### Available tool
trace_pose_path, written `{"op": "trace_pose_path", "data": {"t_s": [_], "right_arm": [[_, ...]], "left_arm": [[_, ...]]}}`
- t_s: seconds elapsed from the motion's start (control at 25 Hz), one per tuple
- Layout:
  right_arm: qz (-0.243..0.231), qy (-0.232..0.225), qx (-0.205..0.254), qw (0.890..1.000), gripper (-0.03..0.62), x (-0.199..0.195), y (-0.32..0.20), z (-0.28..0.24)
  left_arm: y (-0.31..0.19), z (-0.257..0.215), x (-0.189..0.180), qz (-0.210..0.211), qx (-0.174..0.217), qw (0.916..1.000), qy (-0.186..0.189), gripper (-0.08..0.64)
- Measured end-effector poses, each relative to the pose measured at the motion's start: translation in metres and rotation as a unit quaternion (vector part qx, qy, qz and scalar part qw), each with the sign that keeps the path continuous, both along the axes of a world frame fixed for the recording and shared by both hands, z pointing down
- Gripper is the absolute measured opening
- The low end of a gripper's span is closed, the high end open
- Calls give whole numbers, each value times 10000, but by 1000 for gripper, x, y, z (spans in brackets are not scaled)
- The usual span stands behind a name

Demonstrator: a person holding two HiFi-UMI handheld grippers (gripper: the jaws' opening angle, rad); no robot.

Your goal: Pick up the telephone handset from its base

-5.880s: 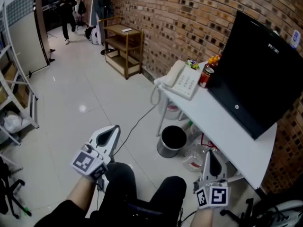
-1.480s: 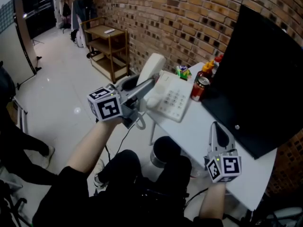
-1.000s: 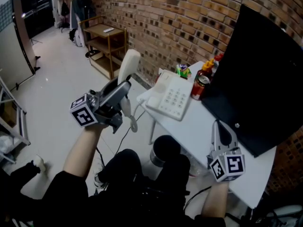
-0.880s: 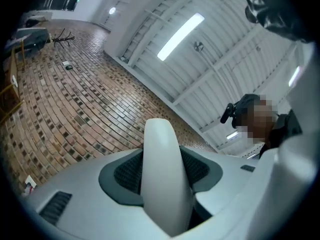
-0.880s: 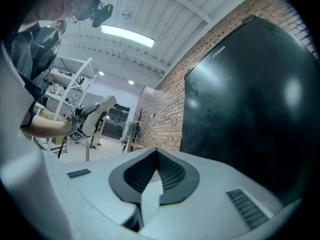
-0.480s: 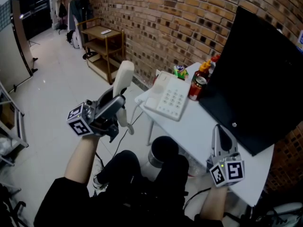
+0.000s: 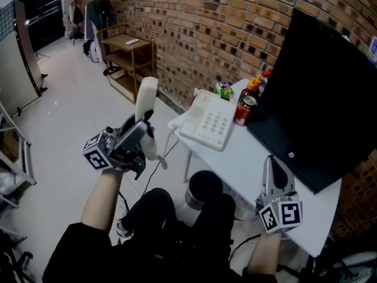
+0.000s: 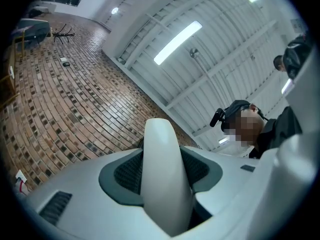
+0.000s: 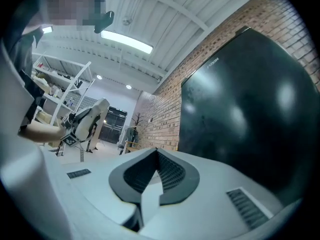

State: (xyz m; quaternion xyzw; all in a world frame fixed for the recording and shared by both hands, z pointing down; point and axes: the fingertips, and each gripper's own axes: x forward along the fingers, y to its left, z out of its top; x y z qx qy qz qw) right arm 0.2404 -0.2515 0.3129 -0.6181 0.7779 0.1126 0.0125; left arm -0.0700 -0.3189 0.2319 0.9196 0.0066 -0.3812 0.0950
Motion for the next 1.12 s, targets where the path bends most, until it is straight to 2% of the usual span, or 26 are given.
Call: {"op": "trace_pose_path", "data": {"t_s": [0.12, 0.4, 0.8, 1.0, 1.12], "right_arm": [[40, 156, 6, 9999, 8, -2, -3, 2], [-280, -213, -85, 9993, 5, -1, -6, 4], [-367, -286, -149, 9988, 5, -4, -9, 5], [-458, -292, -194, 9983, 5, -10, -9, 5], [-443, -298, -243, 9983, 5, -7, -9, 7]], "left_arm": [[-2, 2, 2, -12, 5, 10000, -51, 222], [-3, 8, 8, -69, 17, 9998, -186, 222], [-5, 7, 13, -80, 50, 9995, -293, 222], [-2, 8, 19, 68, -10, 9994, -351, 222], [-1, 9, 19, -13, 38, 9992, -386, 222]]}}
